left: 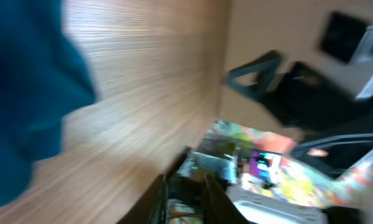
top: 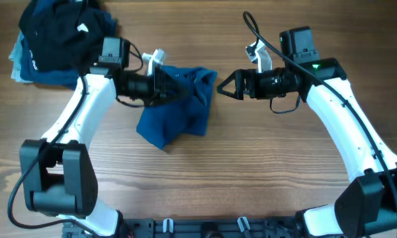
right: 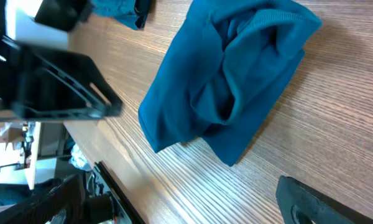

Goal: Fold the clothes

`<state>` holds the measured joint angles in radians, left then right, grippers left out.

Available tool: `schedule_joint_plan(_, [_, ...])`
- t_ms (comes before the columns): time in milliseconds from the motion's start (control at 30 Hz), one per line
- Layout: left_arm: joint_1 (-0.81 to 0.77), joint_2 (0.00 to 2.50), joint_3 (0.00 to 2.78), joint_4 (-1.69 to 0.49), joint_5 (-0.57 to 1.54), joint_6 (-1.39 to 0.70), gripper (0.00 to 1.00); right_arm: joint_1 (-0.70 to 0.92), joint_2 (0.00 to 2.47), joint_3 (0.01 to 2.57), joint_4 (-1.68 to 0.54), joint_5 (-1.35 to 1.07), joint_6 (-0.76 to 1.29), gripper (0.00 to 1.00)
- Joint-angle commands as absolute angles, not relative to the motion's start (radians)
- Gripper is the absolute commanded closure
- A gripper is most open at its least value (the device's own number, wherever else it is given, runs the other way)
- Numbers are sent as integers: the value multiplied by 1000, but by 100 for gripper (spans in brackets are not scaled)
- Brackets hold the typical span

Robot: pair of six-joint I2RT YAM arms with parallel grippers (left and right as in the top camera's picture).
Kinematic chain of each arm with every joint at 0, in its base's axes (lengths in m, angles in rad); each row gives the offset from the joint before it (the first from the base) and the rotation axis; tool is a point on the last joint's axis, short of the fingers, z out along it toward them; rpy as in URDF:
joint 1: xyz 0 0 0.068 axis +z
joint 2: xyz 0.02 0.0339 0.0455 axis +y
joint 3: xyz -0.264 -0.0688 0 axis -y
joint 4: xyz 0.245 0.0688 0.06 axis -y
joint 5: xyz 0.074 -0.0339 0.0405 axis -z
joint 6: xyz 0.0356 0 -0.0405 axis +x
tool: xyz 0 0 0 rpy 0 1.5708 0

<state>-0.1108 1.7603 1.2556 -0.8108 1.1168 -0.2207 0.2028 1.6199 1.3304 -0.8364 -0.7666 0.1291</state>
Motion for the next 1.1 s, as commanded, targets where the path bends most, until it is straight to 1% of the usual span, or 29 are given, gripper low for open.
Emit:
schedule_joint_plan(0, [-108, 1771, 1172, -796, 1011, -107, 78, 206, 1635, 1333, -827, -783, 105, 0])
schedule_joint_plan(67, [-109, 1783, 1100, -696, 1012, -108, 74, 206, 1635, 1333, -825, -783, 105, 0])
schedule_joint_plan(100, [-109, 1799, 1068, -625, 1013, -109, 67, 206, 1635, 1333, -823, -783, 105, 1])
schedule_joint_plan(133, [-109, 1827, 1046, -555, 1019, -112, 64, 206, 1635, 1333, -821, -784, 105, 0])
schedule_joint_plan(233, [-109, 1931, 1041, -430, 1072, -112, 62, 206, 1635, 1333, -820, -787, 108, 0])
schedule_joint_plan(267, [-109, 1963, 1042, -400, 1074, -113, 60, 206, 1635, 1333, -822, -787, 109, 1])
schedule_joint_plan(333, [-108, 2043, 1042, -335, 1080, -120, 51, 206, 1635, 1333, -832, -787, 109, 0])
schedule_joint_plan(400, [-107, 2086, 1042, -313, 1092, -120, 50, 206, 1635, 1333, -843, -787, 107, 1])
schedule_joint_plan(467, [-106, 2074, 1042, -315, 1103, -157, 48, 206, 1635, 1333, -847, -787, 108, 1])
schedule_joint_plan(533, [-106, 2024, 1050, -328, 1156, -168, 54, 206, 1635, 1333, -846, -787, 107, 1])
schedule_joint_plan(567, [-106, 1975, 1057, -338, 1181, -168, 56, 206, 1635, 1333, -846, -786, 107, 0])
schedule_joint_plan(633, [-106, 1871, 1065, -356, 1196, -168, 55, 206, 1635, 1333, -844, -785, 107, 0])
schedule_joint_plan(667, [-106, 1779, 1066, -355, 1194, -168, 49, 205, 1635, 1333, -841, -783, 107, 0])
schedule_joint_plan(700, [-103, 1724, 1067, -355, 1178, -168, 38, 203, 1635, 1333, -838, -783, 108, 1])
schedule_joint_plan(733, [-94, 1639, 1068, -357, 1121, -170, 24, 195, 1635, 1333, -831, -783, 109, 0])
schedule_joint_plan(767, [-78, 1567, 1068, -363, 1009, -201, 18, 184, 1635, 1333, -826, -782, 115, 1])
schedule_joint_plan(800, [-70, 1538, 1068, -364, 932, -230, 18, 175, 1635, 1333, -823, -783, 118, 0])
schedule_joint_plan(867, [-55, 1513, 1068, -364, 847, -244, 13, 149, 1635, 1333, -817, -770, 132, 0])
schedule_joint_plan(933, [-34, 1536, 1068, -364, 765, -242, 2, 112, 1635, 1333, -821, -756, 134, 0])
schedule_joint_plan(1000, [-18, 1590, 1068, -353, 655, -200, 0, 90, 1635, 1333, -836, -756, 133, 1])
schedule_joint_plan(1067, [2, 1645, 1068, -329, 609, -166, 0, 85, 1635, 1333, -858, -756, 128, 1])
